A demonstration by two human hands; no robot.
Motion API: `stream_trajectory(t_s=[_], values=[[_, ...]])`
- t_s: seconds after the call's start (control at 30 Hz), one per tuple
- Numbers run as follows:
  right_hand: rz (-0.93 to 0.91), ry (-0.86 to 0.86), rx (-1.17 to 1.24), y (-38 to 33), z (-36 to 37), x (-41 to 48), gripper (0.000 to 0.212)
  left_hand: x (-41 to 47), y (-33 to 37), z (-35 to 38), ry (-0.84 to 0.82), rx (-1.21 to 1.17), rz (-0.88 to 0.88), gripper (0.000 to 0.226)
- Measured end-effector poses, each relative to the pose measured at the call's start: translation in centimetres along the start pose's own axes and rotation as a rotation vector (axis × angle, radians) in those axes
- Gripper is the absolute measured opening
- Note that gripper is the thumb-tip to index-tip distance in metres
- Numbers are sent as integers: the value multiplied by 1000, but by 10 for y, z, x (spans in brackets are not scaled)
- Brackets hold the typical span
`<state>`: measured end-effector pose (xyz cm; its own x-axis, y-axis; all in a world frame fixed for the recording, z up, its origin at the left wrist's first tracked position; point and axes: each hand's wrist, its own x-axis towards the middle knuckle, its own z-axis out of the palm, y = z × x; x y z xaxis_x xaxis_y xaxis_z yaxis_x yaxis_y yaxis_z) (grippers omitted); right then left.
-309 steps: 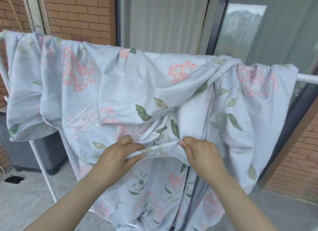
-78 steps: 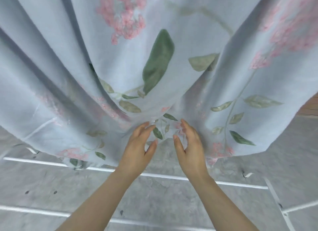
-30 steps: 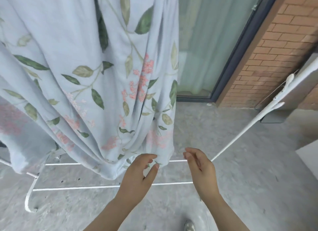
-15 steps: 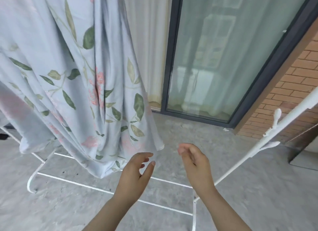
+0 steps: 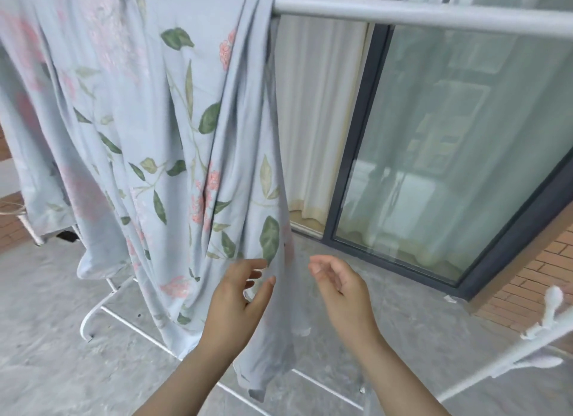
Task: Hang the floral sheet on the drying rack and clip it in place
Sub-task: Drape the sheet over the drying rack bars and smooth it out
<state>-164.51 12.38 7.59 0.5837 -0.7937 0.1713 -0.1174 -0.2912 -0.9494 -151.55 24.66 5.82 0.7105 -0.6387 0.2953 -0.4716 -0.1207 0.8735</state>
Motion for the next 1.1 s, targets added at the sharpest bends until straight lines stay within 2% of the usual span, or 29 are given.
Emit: stream_trajectory(t_s=[0.2, 0.4, 0.5, 0.63, 0.8, 0.9, 1.03, 1.1], values=[[-90, -79, 56, -4, -11, 32, 14, 16, 29, 8, 208, 33, 15, 22], [-141, -175, 97, -10, -34, 65, 15, 46, 62, 26, 420, 125, 22, 51], [-184, -190, 130, -17, -41, 76, 14, 73, 69, 33, 515, 197, -22, 50], [-224, -232, 138, -22, -45, 77, 14, 88, 65, 21, 547, 241, -84, 6], [-214, -269, 107, -28, -43, 85, 16, 75, 63, 9, 512, 177, -99, 14], [-203, -263, 101, -31, -38, 92, 17, 81, 74, 18, 491, 181, -61, 28], [-200, -223, 122, -34, -42, 95, 16, 103, 83, 27, 559, 289, 11, 39], [-199, -204, 122, -32, -46, 95, 16, 114, 84, 30, 596, 340, -10, 48]])
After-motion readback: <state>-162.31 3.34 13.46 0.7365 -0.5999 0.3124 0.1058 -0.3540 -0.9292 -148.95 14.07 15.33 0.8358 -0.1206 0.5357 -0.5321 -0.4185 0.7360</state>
